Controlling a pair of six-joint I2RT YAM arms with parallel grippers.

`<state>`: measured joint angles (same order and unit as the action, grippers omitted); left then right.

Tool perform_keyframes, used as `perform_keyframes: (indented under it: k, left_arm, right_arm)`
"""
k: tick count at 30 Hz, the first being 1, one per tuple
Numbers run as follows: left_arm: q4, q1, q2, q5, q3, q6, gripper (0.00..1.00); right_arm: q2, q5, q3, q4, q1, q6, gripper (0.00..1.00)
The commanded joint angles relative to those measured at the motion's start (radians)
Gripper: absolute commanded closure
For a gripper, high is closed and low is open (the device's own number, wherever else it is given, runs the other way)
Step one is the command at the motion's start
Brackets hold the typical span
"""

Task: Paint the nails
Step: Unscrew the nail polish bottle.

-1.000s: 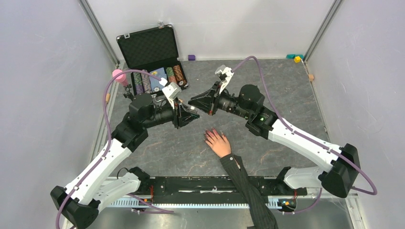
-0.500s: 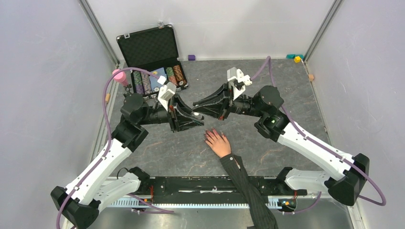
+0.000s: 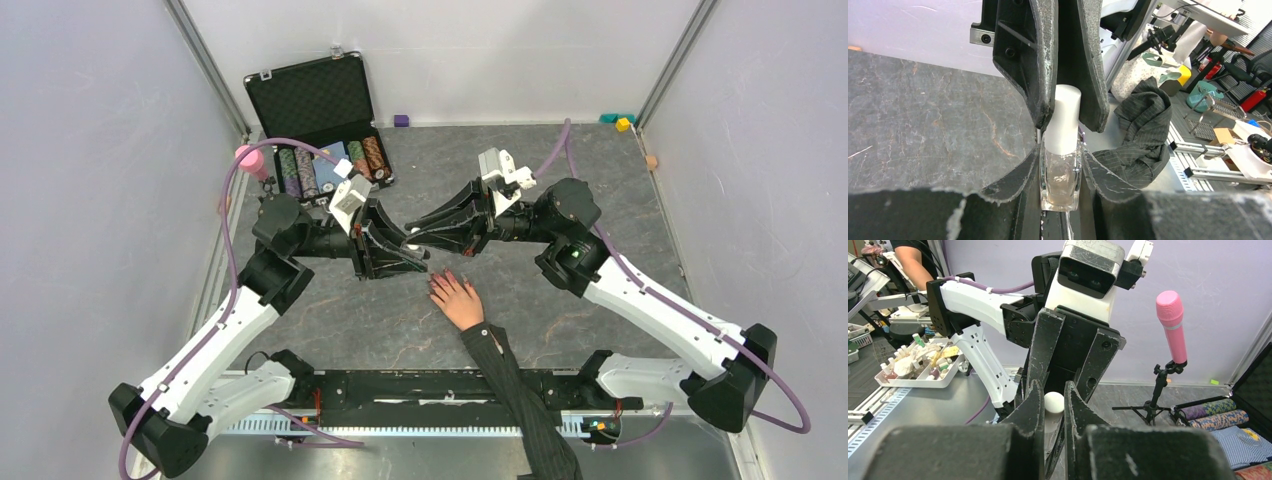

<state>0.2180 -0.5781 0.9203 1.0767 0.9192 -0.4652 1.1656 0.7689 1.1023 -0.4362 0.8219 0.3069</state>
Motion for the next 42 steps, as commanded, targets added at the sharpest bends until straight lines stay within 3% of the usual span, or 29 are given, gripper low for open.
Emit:
perform_keyframes:
  k: [1,5,10,16,26,34,42]
  left_arm:
    - [0.082,-0.013,-0.02,0.006,0.061,-0.069,0.98]
    - [-0.008,-0.013,-0.024,-0.088,0.061,0.008,0.98]
    - [-0.083,-0.013,-0.031,-0.211,0.058,0.09,0.98]
    - [-0.096,-0.016,-0.015,-0.376,0.046,0.115,0.98]
    - [0.049,-0.02,0.093,-0.53,0.004,0.011,0.98]
    - [0.0,-0.019,0.083,-0.512,-0.038,0.041,0.98]
    - [-0.092,-0.019,0.067,-0.554,-0.024,0.128,0.98]
  right_arm:
    - [-0.001,-0.04,0.02,0.086,-0.01,-0.095,0.91]
    - [-0.007,-0.097,0.026,0.104,-0.028,-0.072,0.68]
    - [-0.028,-0.152,0.03,0.129,-0.066,-0.035,0.34]
    - [-0.064,-0.234,0.008,0.141,-0.108,-0.008,0.17]
    - [-0.102,-0.427,-0.017,0.205,-0.146,0.037,0.16]
    - [-0.075,-0.486,-0.019,0.23,-0.136,0.115,0.34]
    - [-0.005,-0.597,0.064,0.313,-0.045,0.086,0.4]
